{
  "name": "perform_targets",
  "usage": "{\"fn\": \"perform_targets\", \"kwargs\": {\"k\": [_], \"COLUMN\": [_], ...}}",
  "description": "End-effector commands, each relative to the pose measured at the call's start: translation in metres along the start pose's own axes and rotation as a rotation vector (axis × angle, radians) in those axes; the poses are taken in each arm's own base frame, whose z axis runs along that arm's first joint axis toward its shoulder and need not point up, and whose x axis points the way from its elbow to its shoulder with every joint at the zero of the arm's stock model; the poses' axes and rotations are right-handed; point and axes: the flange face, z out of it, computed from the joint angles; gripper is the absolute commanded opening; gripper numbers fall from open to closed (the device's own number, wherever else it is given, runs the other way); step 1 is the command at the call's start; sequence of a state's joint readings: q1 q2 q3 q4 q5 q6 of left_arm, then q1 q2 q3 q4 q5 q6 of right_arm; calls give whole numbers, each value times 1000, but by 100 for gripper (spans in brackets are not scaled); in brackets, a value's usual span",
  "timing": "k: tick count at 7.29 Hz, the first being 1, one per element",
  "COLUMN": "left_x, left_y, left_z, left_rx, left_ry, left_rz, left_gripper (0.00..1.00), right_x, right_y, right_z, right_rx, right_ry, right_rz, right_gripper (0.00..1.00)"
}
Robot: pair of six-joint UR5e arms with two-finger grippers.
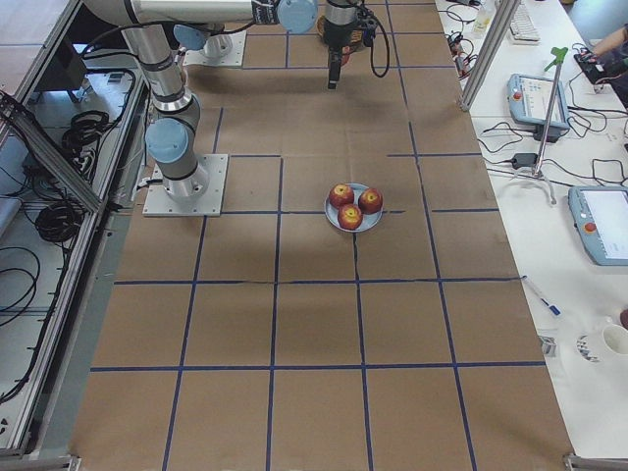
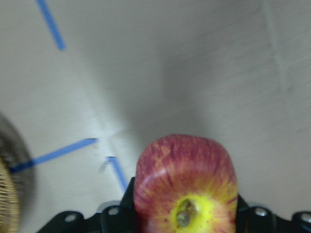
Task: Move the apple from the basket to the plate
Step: 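Carry the apple with the left gripper to the table center and lower it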
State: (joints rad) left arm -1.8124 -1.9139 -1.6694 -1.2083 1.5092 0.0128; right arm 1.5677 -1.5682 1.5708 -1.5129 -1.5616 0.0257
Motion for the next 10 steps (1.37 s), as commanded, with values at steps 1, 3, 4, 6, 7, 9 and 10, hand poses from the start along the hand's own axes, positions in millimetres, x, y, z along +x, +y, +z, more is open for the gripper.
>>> {"fn": "perform_targets", "kwargs": {"k": [1, 3, 4, 6, 7, 9, 10], "left_x": [43, 61, 70, 76, 78, 78, 78], "left_y": [-15, -30, -36, -42, -41, -42, -43], "left_z": [34, 62, 69, 88, 90, 95, 95], "left_rx": [48, 78, 76, 57, 55, 50, 50], "left_ry": [14, 6, 5, -35, -36, -38, -39], "left_rz": [-66, -51, -38, -26, -22, -22, -24], "left_gripper": [40, 41, 41, 41, 42, 52, 89], "right_x": [0, 0, 0, 0, 0, 0, 0], "right_y": [0, 0, 0, 0, 0, 0, 0], "right_z": [0, 1, 0, 1, -1, 1, 1], "right_rx": [-1, -1, 1, -1, 2, -1, -1], "right_ry": [0, 0, 0, 0, 0, 0, 0], "right_rz": [-1, -1, -1, -1, -1, -1, -1], "right_gripper": [100, 100, 100, 100, 100, 100, 100]}}
